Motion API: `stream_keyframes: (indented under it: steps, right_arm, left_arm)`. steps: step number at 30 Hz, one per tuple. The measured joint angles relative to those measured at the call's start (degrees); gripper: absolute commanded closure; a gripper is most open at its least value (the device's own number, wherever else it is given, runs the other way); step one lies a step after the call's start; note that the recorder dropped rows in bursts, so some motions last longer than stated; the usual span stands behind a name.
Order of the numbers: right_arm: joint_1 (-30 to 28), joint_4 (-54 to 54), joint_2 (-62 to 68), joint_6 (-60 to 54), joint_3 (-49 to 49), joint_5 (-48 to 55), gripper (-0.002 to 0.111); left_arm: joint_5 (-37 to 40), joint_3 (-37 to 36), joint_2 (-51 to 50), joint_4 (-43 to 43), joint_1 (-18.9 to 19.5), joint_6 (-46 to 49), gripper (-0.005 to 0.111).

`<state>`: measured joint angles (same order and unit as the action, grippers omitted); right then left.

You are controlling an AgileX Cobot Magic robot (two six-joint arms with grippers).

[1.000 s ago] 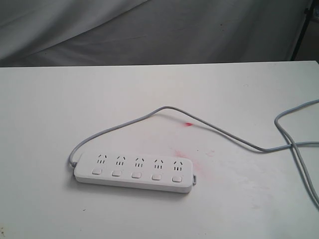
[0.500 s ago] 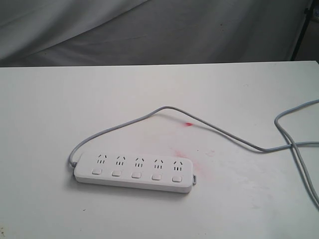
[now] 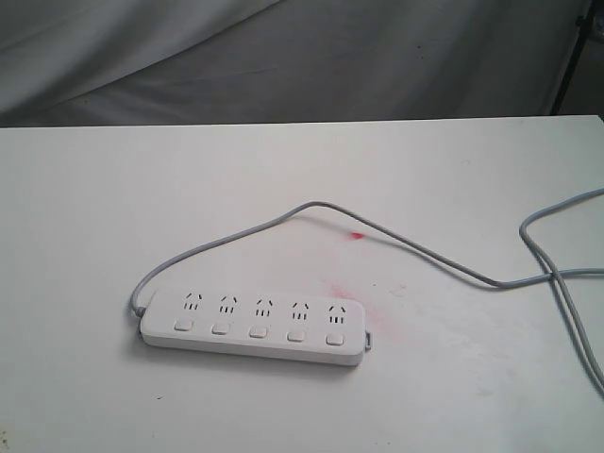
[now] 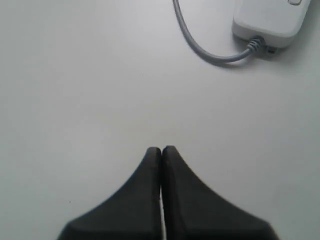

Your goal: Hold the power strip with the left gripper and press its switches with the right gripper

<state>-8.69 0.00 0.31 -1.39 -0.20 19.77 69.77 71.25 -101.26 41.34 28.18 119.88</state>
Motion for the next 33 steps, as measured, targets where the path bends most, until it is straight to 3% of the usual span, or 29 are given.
stream_keyframes:
  steps: [9, 14, 16, 17, 20, 28, 33]
  right_arm:
    - [0.0, 0.0, 0.0, 0.0, 0.0, 0.0, 0.108]
    - [0.0, 0.0, 0.0, 0.0, 0.0, 0.0, 0.108]
    - [0.0, 0.0, 0.0, 0.0, 0.0, 0.0, 0.108]
    - [0.0, 0.0, 0.0, 0.0, 0.0, 0.0, 0.108]
    - [0.0, 0.0, 0.0, 0.0, 0.0, 0.0, 0.108]
    - [0.0, 0.0, 0.0, 0.0, 0.0, 0.0, 0.108]
    - [0.0, 0.0, 0.0, 0.0, 0.0, 0.0, 0.108]
  left_arm:
    - [-0.1, 0.0, -3.9, 7.1, -1.0, 0.0, 0.102]
    - [-0.1, 0.0, -5.9, 6.6, -2.7, 0.0, 0.083]
    - [-0.1, 0.0, -6.5, 6.0, -4.0, 0.0, 0.070]
    - [-0.1, 0.0, -6.7, 6.0, -4.7, 0.0, 0.056]
    - [-0.1, 0.0, -7.2, 5.9, -6.8, 0.0, 0.041]
    - [-0.1, 0.0, -7.2, 5.9, -8.7, -0.3, 0.022]
    - [-0.1, 0.0, -7.2, 6.0, -9.5, -0.3, 0.021]
